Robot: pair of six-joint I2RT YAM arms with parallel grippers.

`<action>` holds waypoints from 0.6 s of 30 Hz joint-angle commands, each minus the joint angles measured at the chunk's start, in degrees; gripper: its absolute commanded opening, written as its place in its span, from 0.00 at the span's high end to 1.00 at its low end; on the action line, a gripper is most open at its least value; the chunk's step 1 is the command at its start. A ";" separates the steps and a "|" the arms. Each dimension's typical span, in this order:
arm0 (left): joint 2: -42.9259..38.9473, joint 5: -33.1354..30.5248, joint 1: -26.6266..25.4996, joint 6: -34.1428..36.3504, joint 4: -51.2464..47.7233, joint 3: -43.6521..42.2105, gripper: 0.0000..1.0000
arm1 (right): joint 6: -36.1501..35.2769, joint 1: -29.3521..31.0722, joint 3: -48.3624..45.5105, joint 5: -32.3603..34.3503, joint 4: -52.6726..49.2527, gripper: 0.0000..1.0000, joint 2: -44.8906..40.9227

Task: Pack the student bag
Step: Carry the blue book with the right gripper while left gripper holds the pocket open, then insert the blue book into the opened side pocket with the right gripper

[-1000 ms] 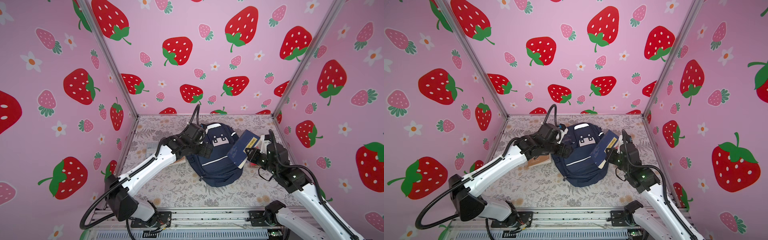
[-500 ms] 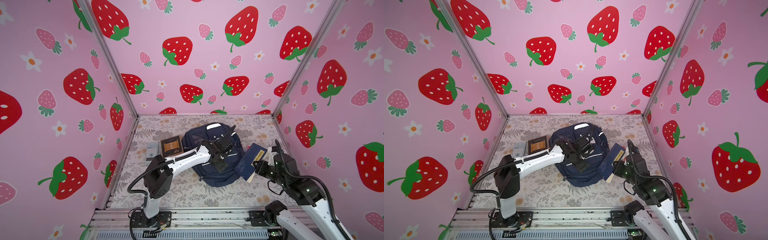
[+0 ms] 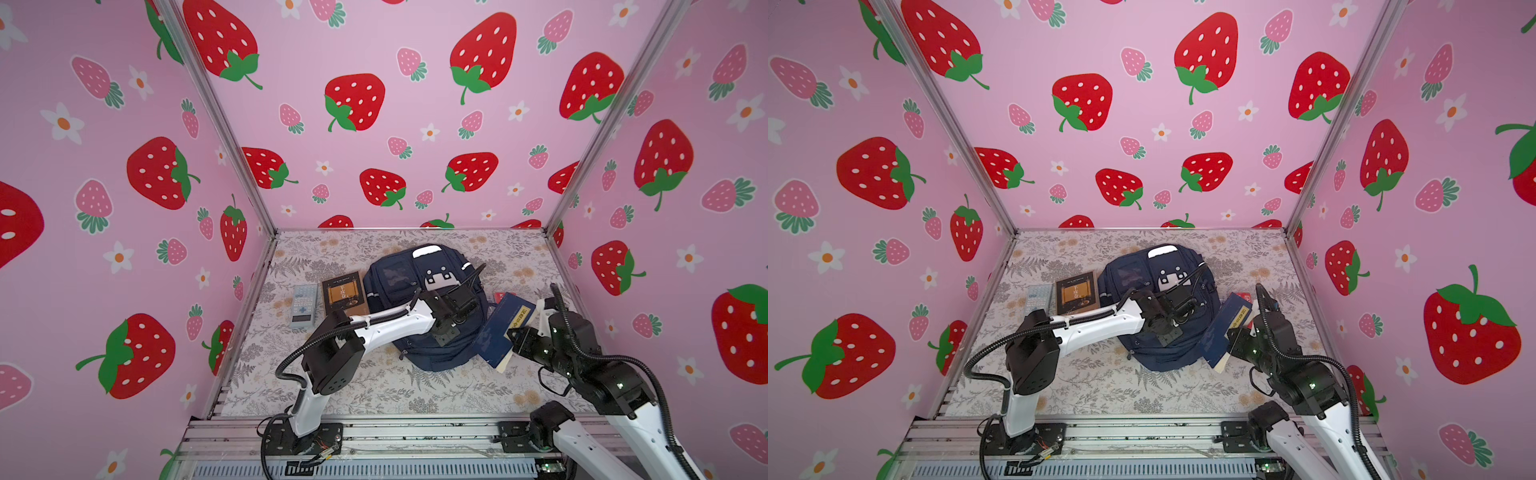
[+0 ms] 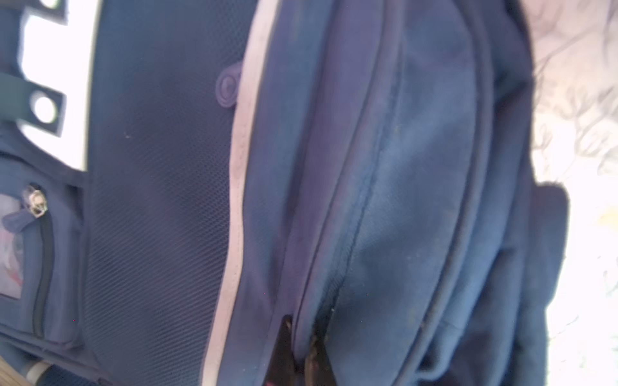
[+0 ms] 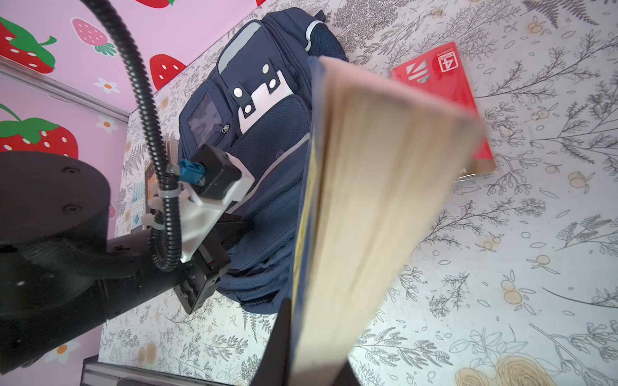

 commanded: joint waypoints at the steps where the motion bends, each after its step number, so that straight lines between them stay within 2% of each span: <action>1: -5.82 -2.72 0.36 -1.06 3.57 0.34 1.00 | 0.54 -0.22 0.80 -1.45 -0.74 1.00 -1.23; 4: -10.22 -0.87 1.02 -2.06 6.70 -1.27 1.00 | 0.93 -0.21 0.61 -3.21 -1.40 1.00 -1.68; 8: -14.28 6.46 3.70 -5.38 9.95 -3.49 1.00 | 2.94 -0.27 -0.39 -6.31 0.58 1.00 -2.90; 15: -20.32 17.41 8.20 -11.46 17.15 -8.37 1.00 | 10.31 -0.25 -11.86 -16.25 14.17 1.00 -4.73; 18: -20.75 19.35 9.20 -12.75 18.03 -8.55 1.00 | 14.05 -0.20 -18.20 -20.68 23.89 1.00 -5.47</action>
